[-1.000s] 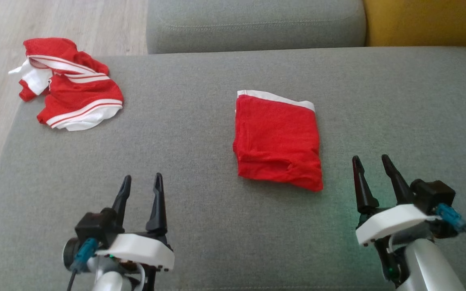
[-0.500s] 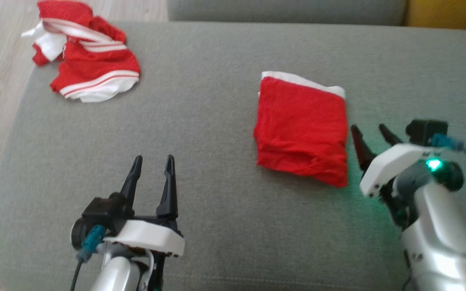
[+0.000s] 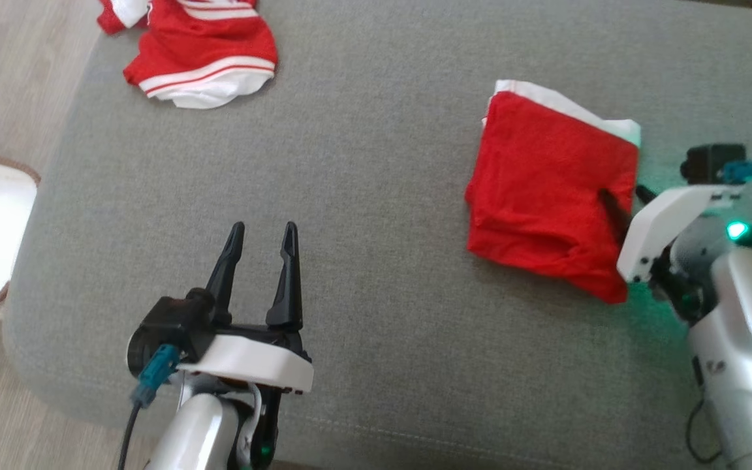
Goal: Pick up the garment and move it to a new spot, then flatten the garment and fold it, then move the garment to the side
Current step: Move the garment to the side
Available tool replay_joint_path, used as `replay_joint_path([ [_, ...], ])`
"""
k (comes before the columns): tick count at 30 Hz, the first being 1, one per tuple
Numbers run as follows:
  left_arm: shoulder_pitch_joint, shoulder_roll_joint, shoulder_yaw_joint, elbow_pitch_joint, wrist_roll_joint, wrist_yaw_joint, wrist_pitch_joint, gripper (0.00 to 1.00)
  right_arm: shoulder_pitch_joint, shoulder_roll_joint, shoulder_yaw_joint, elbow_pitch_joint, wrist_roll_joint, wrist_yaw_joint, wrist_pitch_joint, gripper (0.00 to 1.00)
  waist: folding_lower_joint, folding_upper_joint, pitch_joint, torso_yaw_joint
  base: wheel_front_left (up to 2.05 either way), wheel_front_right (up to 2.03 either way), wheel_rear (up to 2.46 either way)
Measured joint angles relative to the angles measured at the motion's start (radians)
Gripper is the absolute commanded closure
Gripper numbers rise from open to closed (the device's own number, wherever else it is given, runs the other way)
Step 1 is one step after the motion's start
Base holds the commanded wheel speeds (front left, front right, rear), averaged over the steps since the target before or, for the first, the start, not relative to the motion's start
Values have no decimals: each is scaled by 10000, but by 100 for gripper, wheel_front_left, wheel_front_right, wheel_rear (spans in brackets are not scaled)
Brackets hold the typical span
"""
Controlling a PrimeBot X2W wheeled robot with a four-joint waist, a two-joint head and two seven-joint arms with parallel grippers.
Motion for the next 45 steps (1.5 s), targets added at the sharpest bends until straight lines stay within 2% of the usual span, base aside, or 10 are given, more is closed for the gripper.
replay_joint_path([
  [2, -8, 0, 2, -65, 0, 42, 0, 0, -179, -54, 35, -4, 201, 0, 165, 78, 0, 0, 114, 33, 0, 0, 0],
  [3, -34, 0, 12, -104, 2, 75, 0, 0, -260, -59, 69, -6, 303, 0, 226, 100, 0, 0, 175, 32, 0, 0, 0],
  [10, -460, -2, 109, -395, 153, 71, 0, 0, -582, -188, 462, -299, 518, 2, 61, 100, 1, 0, 538, -353, 0, 0, 0],
  [19, -789, -4, 305, -533, 648, -117, 0, 0, -1205, -706, 418, -736, 370, 2, -132, 100, 0, 0, 943, -1407, 0, 0, 0],
  [28, -1316, 10, 479, -554, 1329, -550, 0, 0, -1924, -966, 25, -1220, 125, 2, -203, 100, 0, 0, 1577, -3115, 0, 0, 0],
  [37, -1764, 125, 364, -554, 1716, -802, -2, 0, -2306, -857, -426, -1266, -169, 2, -479, 100, 1, 0, 2336, -4592, 0, 0, 0],
  [41, -1917, 128, 299, -552, 1743, -811, -2, 0, -2305, -853, -681, -1122, -407, 2, -591, 100, 0, 0, 2575, -4878, 0, 0, 0],
  [45, -1992, 134, 274, -554, 1795, -819, -2, 0, -2426, -980, -968, -777, -1074, 2, -813, 100, -1, 0, 2680, -4808, 0, 0, 0],
])
